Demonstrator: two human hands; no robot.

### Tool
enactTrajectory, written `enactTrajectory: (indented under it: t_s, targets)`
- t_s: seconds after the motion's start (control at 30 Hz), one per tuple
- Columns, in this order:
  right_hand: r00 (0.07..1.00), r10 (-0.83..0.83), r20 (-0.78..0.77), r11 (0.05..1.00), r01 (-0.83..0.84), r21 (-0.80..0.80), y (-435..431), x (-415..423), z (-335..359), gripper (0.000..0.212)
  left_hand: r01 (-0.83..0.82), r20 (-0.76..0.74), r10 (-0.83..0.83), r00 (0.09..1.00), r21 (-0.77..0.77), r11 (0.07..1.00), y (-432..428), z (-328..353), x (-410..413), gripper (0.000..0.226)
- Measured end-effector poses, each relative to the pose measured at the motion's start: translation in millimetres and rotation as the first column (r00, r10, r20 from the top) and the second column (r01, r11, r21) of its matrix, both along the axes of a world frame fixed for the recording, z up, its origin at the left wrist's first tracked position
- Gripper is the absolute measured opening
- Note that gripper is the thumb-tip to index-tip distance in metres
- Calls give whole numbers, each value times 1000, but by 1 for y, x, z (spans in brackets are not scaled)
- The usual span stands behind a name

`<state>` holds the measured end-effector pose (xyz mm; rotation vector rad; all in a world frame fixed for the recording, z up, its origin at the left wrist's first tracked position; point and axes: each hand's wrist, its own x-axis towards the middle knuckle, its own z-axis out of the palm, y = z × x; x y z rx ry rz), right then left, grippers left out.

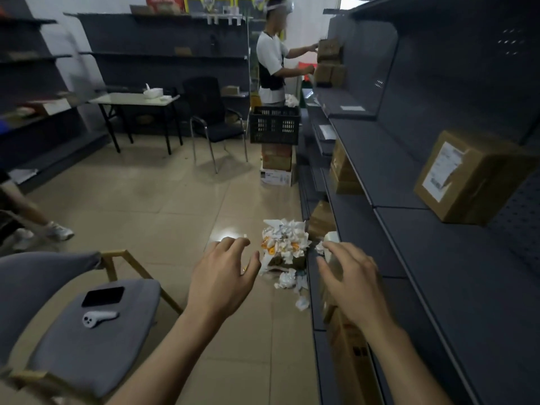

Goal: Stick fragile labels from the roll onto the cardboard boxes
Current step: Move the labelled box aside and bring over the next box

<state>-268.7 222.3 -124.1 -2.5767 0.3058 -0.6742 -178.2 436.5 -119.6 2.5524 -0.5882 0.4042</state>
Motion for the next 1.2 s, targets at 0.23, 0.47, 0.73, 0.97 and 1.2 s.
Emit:
enactTrajectory:
  t_s: [0.23, 0.47, 0.73, 0.97, 1.2]
  targets:
    - [998, 4, -69, 1000, -5, -16, -40, 93, -5, 35, -29, -69, 27, 997, -27, 999, -31, -9, 92, 40]
    - [991, -98, -95, 994, 93, -56, -82, 184, -4, 34, 70, -106, -81, 991, -105, 992, -81, -17, 212, 54]
    - [927, -366, -77, 929, 361, -79, -148, 227, 15, 36, 347, -117, -356, 927, -88, 934, -192, -2, 310, 36]
    - [771, -636, -33, 772, 636, -7, -234, 207, 13, 39, 628, -130, -644, 754, -145, 764, -322, -1, 333, 44]
    - [535, -844, 36, 536, 841, 73, -294, 165, 9, 37, 798, -162, -822, 546, -197, 569, -438, 6, 323, 48]
